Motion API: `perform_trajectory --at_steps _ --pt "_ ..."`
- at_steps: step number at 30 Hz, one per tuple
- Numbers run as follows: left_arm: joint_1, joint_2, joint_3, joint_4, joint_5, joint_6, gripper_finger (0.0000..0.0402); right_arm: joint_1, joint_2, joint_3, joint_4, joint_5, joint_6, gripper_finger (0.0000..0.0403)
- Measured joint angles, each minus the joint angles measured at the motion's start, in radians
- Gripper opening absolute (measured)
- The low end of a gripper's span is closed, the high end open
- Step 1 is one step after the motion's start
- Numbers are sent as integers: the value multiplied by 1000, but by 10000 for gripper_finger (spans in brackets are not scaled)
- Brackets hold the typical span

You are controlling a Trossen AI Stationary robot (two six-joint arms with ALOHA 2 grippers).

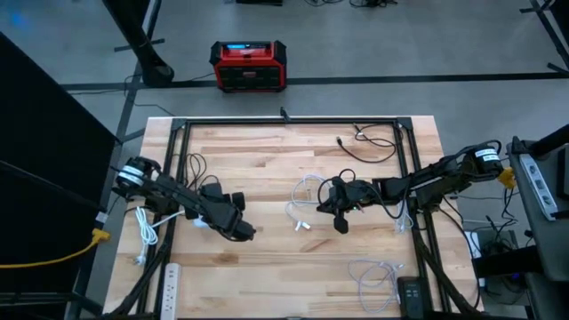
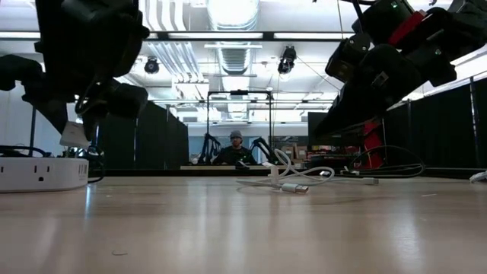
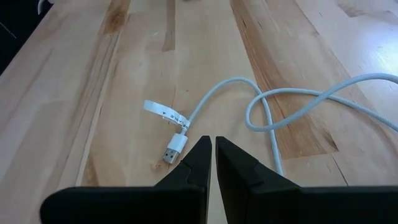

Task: Insert USB
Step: Insert the white charger adapter into the top white outlet extension

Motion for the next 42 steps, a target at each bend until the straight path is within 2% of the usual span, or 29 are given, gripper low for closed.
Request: perform_trajectory --at_steps 8,30,42 --pt "-24 -1 0 2 70 2 141 0 0 0 0 0 9 8" --pt "-37 -2 -42 40 63 -1 141 0 0 0 -2 -2 19 8" --pt "-104 -12 -59 55 100 -6 141 0 0 0 -1 -2 24 8"
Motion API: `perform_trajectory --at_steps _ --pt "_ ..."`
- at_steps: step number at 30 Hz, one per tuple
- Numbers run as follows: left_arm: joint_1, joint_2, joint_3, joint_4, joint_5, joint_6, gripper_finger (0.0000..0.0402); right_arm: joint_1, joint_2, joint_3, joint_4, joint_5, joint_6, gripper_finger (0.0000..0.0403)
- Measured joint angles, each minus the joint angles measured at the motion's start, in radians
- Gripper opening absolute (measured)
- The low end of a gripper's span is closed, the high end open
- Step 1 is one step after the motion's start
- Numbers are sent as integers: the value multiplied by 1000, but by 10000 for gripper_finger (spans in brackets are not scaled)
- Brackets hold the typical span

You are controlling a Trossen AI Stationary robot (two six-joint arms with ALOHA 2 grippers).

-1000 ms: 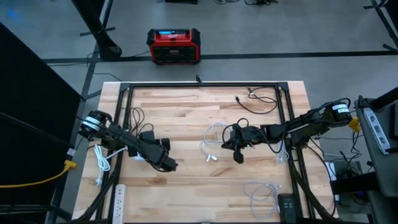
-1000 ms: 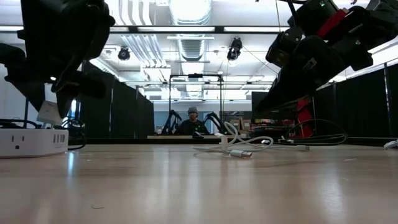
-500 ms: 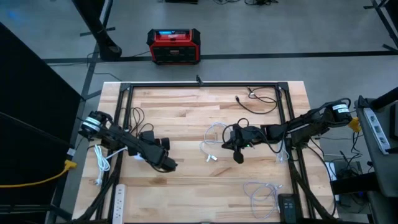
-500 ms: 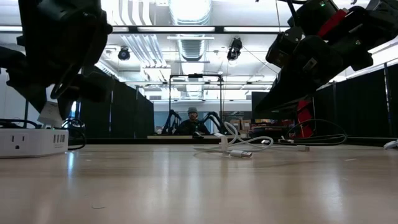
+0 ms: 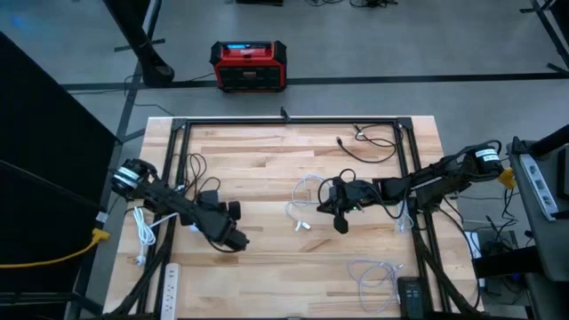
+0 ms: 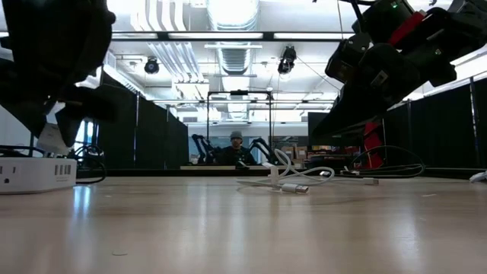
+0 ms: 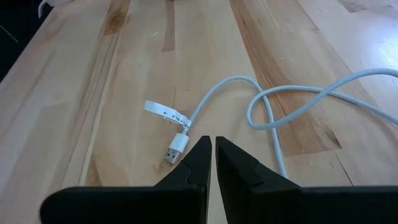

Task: Insert USB
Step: Insert the white charger adapter into the top white outlet extension

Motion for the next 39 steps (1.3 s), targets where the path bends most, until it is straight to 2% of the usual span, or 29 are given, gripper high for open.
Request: perform_trajectory --at_steps 14,28,30,35,39 --pt "-31 -2 -76 112 0 -12 143 0 0 0 0 -1 37 8" --pt "-33 -67 -25 100 11 65 143 0 0 0 -7 0 60 8" --pt "-33 -70 -15 82 1 111 177 0 0 0 -8 0 62 8" --pt "-33 -71 -2 65 -18 133 293 0 0 0 -8 1 65 8" --pt "-36 -71 -1 52 -4 155 348 0 0 0 -8 1 65 8"
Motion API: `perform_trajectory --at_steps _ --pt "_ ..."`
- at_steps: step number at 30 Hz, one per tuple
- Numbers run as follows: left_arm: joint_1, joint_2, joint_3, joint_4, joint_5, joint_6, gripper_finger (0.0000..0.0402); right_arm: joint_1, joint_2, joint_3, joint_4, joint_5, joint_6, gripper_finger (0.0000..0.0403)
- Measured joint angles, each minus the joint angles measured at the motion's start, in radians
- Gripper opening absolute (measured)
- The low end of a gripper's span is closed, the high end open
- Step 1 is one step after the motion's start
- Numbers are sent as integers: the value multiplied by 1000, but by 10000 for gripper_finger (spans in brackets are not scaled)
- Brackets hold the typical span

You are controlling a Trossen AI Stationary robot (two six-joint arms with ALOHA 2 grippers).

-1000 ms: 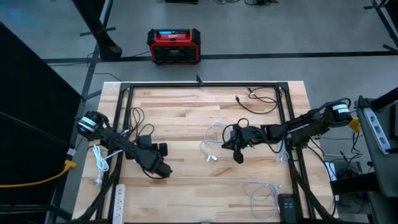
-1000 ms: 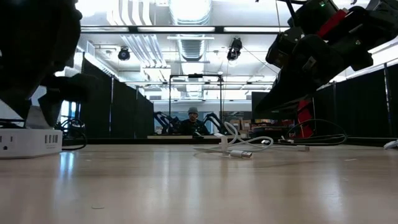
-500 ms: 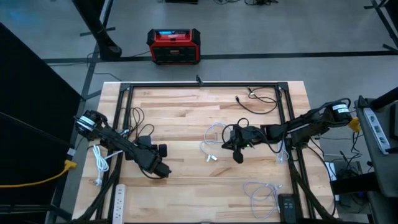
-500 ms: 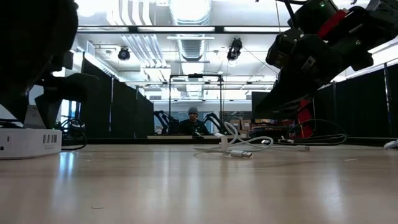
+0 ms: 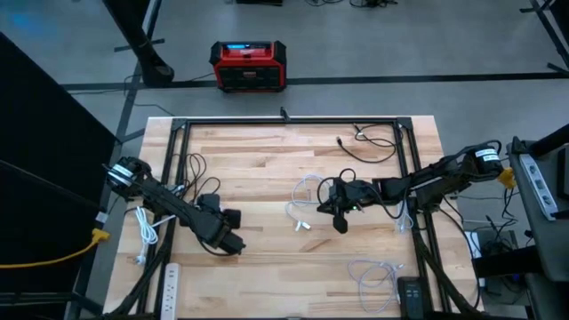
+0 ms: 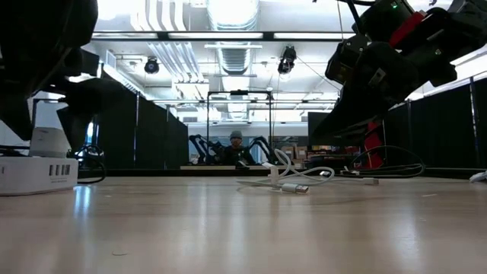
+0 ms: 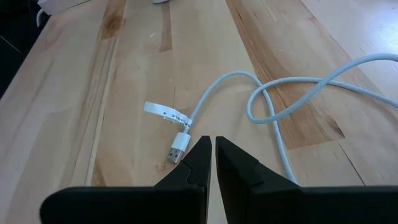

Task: Insert USB
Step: Insert the white charger adapter into the top white outlet extension

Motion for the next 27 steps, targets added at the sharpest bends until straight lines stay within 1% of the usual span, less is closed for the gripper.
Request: perform_trajectory --at_steps 2,4,7,9,11,14,16,17,19,21,22,23,27 --pt "-6 0 14 -39 1 -7 360 0 0 0 0 0 0 8" --pt "-11 0 43 -108 0 -23 361 0 0 0 0 0 0 8" --pt "-12 -1 99 -219 -5 -27 344 0 0 0 0 0 0 8" --pt "-13 -4 122 -249 -16 -27 323 0 0 0 0 1 0 8" --pt "-13 -6 119 -233 -44 -25 293 -1 0 0 0 1 0 8" --pt "-13 -7 95 -206 -31 -14 232 -3 0 0 0 3 -1 8" --pt "-13 -7 69 -181 11 -2 177 -3 0 0 0 3 -1 8" --pt "-13 -7 63 -171 16 0 147 -3 0 0 0 4 -2 8" --pt "-15 -8 59 -157 18 2 87 -3 0 0 0 4 -3 8" --pt "-19 -8 58 -138 -3 3 31 -3 0 0 0 4 -3 8" --pt "-18 -8 58 -133 -10 3 16 -3 0 0 0 4 -3 8" --pt "-18 -8 58 -133 -11 3 11 -3 0 0 0 4 -3 8" --pt "-19 -8 37 -109 -2 4 7 -3 0 0 0 4 -2 8"
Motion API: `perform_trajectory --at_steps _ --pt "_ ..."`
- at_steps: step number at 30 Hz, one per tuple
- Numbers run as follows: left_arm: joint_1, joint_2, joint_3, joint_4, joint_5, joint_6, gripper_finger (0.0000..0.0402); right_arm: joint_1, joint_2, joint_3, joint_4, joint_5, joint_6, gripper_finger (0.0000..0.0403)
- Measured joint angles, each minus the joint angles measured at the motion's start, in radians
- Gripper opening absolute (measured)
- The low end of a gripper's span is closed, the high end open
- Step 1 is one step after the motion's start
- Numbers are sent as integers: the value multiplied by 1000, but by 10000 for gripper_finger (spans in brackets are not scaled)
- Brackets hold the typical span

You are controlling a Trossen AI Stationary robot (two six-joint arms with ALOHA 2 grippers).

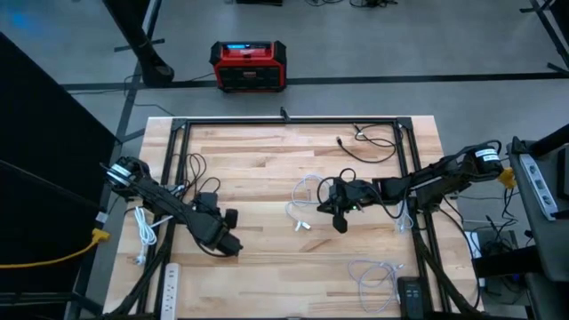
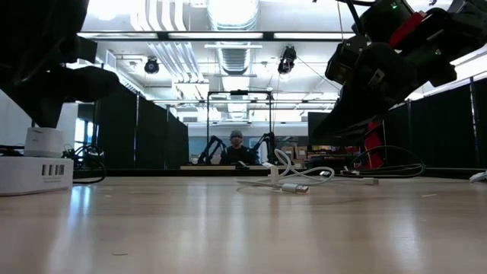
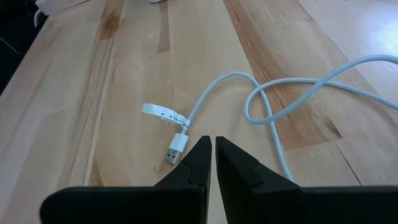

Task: Insert USB
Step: Insert the white charger adapter into the top white outlet extension, then insert the white charger cable into the top white outlet extension

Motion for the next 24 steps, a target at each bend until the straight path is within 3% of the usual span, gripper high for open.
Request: perform_trajectory --at_steps 8,13,21,24 --pt "-5 -8 -43 62 -5 -6 0 0 0 0 0 0 1 8" --pt "-1 0 49 -69 36 -28 0 0 0 0 0 0 1 8" --pt "7 -78 171 -127 -156 78 2 0 0 0 0 6 -1 8" --pt "12 -92 197 -100 -285 90 10 0 0 0 0 7 -5 8"
